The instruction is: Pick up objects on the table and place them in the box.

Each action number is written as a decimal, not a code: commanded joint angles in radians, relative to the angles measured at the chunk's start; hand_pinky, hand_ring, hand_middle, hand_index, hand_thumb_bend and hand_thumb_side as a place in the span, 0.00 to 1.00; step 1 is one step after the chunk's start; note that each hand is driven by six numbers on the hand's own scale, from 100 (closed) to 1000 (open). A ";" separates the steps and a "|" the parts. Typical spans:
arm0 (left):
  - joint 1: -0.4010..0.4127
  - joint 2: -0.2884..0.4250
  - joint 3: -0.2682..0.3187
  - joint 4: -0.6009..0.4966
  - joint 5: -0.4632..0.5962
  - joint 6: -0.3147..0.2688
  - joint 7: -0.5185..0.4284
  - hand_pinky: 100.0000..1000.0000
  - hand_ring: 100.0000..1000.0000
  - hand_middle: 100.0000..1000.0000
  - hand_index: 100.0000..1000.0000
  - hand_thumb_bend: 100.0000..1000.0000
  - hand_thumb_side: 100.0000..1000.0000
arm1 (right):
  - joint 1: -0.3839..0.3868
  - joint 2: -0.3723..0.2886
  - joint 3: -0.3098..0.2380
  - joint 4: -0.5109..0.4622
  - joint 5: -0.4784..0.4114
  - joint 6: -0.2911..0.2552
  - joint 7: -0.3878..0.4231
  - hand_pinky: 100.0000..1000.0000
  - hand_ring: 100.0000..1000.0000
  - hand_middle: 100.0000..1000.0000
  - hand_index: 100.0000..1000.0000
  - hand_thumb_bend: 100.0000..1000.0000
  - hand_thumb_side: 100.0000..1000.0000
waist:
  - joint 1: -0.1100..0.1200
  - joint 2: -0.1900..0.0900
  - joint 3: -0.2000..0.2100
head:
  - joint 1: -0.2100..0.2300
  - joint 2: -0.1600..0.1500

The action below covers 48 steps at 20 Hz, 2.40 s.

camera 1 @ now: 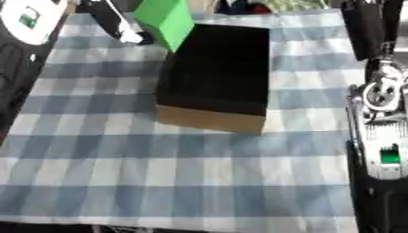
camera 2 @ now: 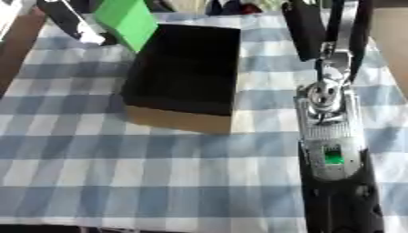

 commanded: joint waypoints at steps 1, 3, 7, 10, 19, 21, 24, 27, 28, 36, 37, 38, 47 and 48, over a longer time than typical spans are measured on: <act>-0.029 -0.014 0.010 0.015 0.007 0.004 0.028 0.74 0.55 0.39 0.55 0.00 0.02 | -0.022 0.007 0.004 -0.024 0.005 -0.003 0.003 0.83 0.91 0.71 0.96 0.00 0.66 | 0.000 -0.013 -0.004 | -0.002 -0.012; -0.034 -0.031 0.008 0.037 0.012 0.002 0.044 0.76 0.55 0.39 0.55 0.00 0.03 | -0.022 0.007 0.004 -0.025 0.003 -0.003 0.003 0.83 0.91 0.71 0.96 0.00 0.66 | 0.002 -0.010 -0.008 | -0.006 -0.013; -0.042 -0.060 0.007 0.074 0.051 -0.007 0.047 0.80 0.55 0.40 0.56 0.00 0.04 | -0.022 0.006 0.005 -0.027 -0.004 -0.003 0.002 0.83 0.91 0.71 0.96 0.00 0.67 | 0.005 -0.004 -0.013 | -0.008 -0.015; -0.039 -0.075 0.000 0.099 0.086 -0.015 0.028 0.85 0.57 0.43 0.60 0.00 0.02 | -0.022 0.005 0.005 -0.030 -0.006 -0.004 0.001 0.83 0.91 0.71 0.96 0.00 0.67 | 0.008 0.000 -0.017 | -0.011 -0.018; -0.022 -0.095 -0.013 0.136 0.058 -0.125 -0.060 0.82 0.77 0.70 0.84 0.32 0.00 | -0.021 0.001 0.003 -0.036 -0.015 -0.001 -0.003 0.83 0.91 0.71 0.96 0.00 0.68 | 0.011 0.006 -0.020 | -0.015 -0.016; -0.021 -0.092 -0.008 0.126 0.047 -0.168 -0.078 0.78 0.82 0.76 0.89 0.42 0.09 | -0.020 0.000 0.002 -0.036 -0.017 0.000 -0.005 0.83 0.91 0.71 0.96 0.00 0.69 | 0.012 0.007 -0.020 | -0.017 -0.014; -0.017 -0.088 0.003 0.112 0.018 -0.220 -0.079 0.75 0.85 0.80 0.93 0.51 0.24 | -0.020 -0.002 0.002 -0.036 -0.020 0.001 -0.007 0.83 0.91 0.71 0.96 0.00 0.69 | 0.011 0.008 -0.019 | -0.018 -0.011; -0.011 -0.080 0.014 0.107 -0.018 -0.245 -0.064 0.74 0.87 0.83 0.95 0.57 0.28 | -0.019 -0.002 0.002 -0.036 -0.022 0.001 -0.007 0.83 0.91 0.71 0.96 0.00 0.69 | 0.011 0.008 -0.016 | -0.021 -0.010; -0.010 -0.077 0.019 0.104 -0.033 -0.248 -0.053 0.73 0.87 0.84 0.95 0.57 0.28 | -0.018 -0.002 0.001 -0.036 -0.022 0.001 -0.008 0.83 0.91 0.71 0.96 0.00 0.69 | 0.011 0.008 -0.015 | -0.022 -0.010; 0.018 -0.061 0.061 0.028 0.063 -0.196 0.033 0.72 0.83 0.77 0.91 0.30 0.17 | -0.013 0.000 -0.001 -0.038 -0.018 0.000 -0.010 0.83 0.91 0.71 0.96 0.00 0.68 | 0.007 -0.001 -0.006 | -0.022 -0.003; 0.025 -0.054 0.071 0.001 0.099 -0.177 0.039 0.71 0.82 0.76 0.90 0.26 0.16 | -0.013 0.001 -0.002 -0.038 -0.016 0.000 -0.010 0.83 0.91 0.71 0.96 0.00 0.68 | 0.006 -0.003 -0.002 | -0.023 -0.002; 0.033 -0.045 0.081 -0.029 0.136 -0.156 0.043 0.71 0.81 0.75 0.90 0.24 0.15 | -0.014 0.001 -0.003 -0.038 -0.014 0.001 -0.010 0.83 0.91 0.71 0.96 0.00 0.67 | 0.005 -0.004 0.001 | -0.024 -0.001; 0.155 0.073 0.175 -0.337 0.340 0.042 0.119 0.63 0.77 0.71 0.87 0.12 0.00 | -0.011 0.007 -0.014 -0.045 0.004 0.003 -0.015 0.83 0.91 0.71 0.96 0.00 0.65 | -0.012 -0.021 0.027 | -0.049 0.009; 0.174 0.087 0.188 -0.371 0.350 0.062 0.138 0.64 0.77 0.71 0.86 0.13 0.00 | -0.011 0.009 -0.015 -0.047 0.006 0.003 -0.015 0.83 0.91 0.71 0.96 0.00 0.65 | -0.014 -0.022 0.031 | -0.050 0.009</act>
